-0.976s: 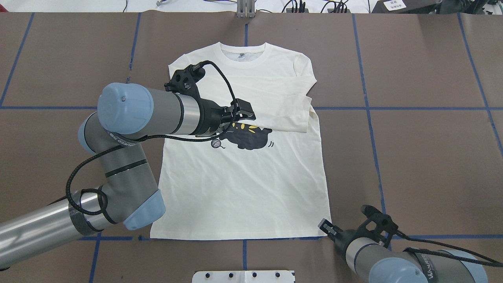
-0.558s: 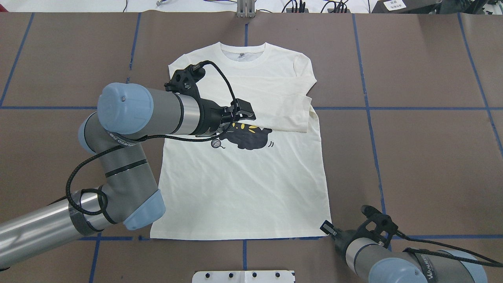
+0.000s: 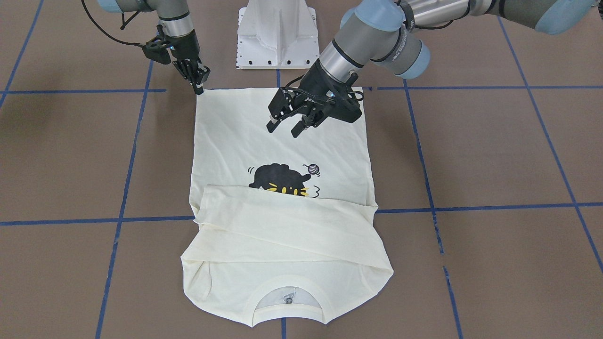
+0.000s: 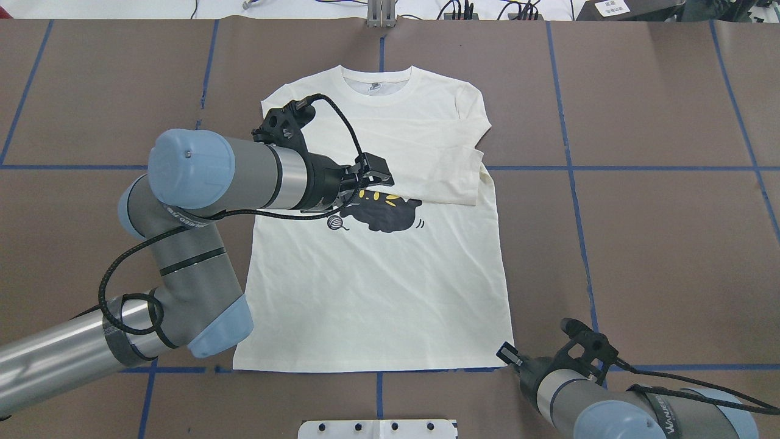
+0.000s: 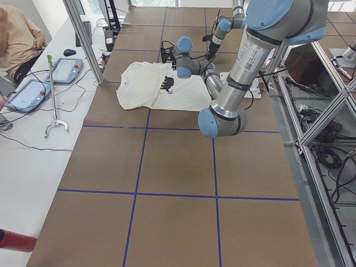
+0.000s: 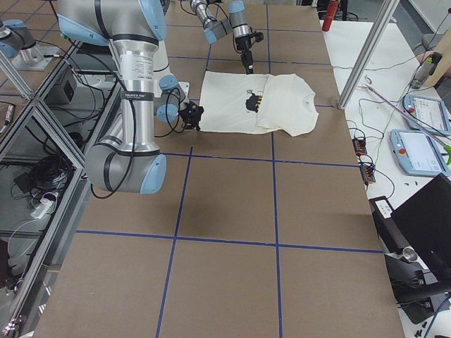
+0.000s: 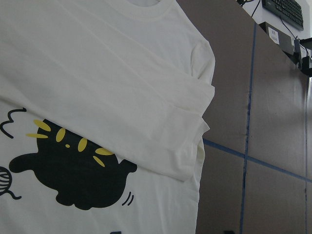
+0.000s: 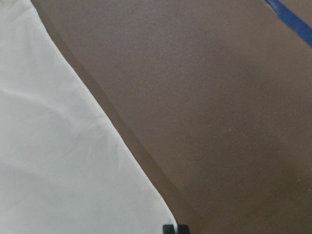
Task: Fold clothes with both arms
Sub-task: 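Release the sleeve and withdraw the left gripper while the right gripper moves to the hem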
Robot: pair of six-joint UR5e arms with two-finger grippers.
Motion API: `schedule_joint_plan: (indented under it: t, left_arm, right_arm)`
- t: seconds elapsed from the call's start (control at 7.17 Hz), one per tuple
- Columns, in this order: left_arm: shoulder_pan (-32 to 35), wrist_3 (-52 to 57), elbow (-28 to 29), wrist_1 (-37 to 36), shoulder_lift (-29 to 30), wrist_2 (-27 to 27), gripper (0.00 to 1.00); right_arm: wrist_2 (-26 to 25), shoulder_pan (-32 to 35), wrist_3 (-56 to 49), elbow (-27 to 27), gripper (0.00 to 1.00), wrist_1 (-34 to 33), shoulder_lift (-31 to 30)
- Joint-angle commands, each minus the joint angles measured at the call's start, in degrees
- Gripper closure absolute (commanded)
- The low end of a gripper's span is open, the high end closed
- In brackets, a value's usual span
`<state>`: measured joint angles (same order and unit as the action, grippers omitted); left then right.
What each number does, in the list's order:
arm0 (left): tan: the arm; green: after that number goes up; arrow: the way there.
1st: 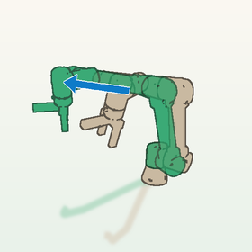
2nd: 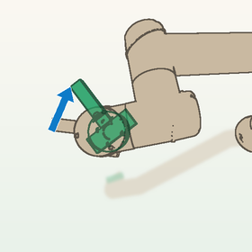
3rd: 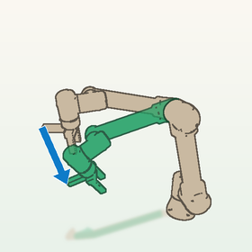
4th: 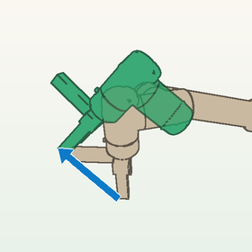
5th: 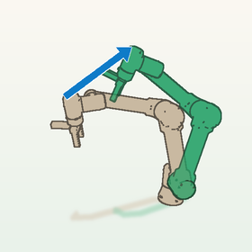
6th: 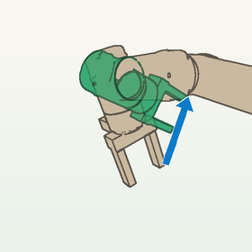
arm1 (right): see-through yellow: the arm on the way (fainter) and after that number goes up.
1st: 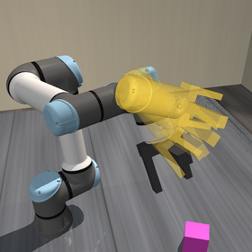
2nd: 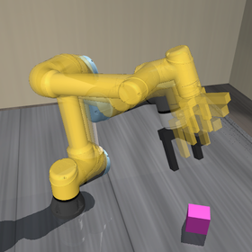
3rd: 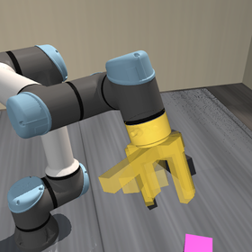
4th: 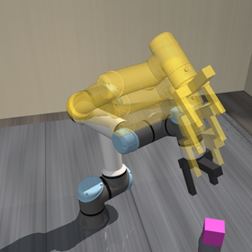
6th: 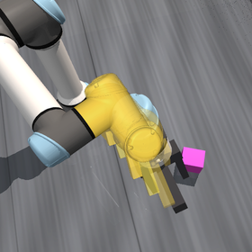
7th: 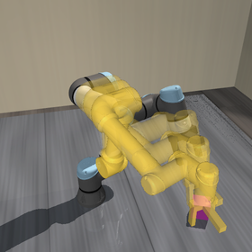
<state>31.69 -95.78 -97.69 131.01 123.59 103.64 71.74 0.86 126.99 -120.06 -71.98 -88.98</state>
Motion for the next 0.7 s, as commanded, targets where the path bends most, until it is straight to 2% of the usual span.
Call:
schedule_joint_plan:
  t: [0.0,0.14,0.28,0.42,0.56]
  left_arm:
    - [-1.3,0.0,-6.8,-7.4,-6.2,-3.6,0.25]
    - [-7.0,-0.1,-13.8,-21.4,-9.0,-10.4,0.25]
    - [-14.2,-2.3,-16.5,-28.3,-10.4,-18.3,0.25]
    - [-19.3,-7.0,-18.4,-29.0,-15.7,-20.5,0.26]
    - [-21.8,-9.6,-19.5,-29.2,-18.4,-20.5,0.28]
  right_arm:
    - [0.2,0.5,-0.7,-3.2,1.0,0.0,-0.7]
    - [0.2,0.5,-0.7,-3.4,1.0,0.0,-0.6]
    - [0.2,0.4,-0.7,-3.4,1.0,0.0,-0.4]
    - [0.2,0.4,-0.8,-3.4,1.0,0.0,-0.4]
    - [0.4,0.4,-0.8,-3.4,1.0,0.0,-0.3]
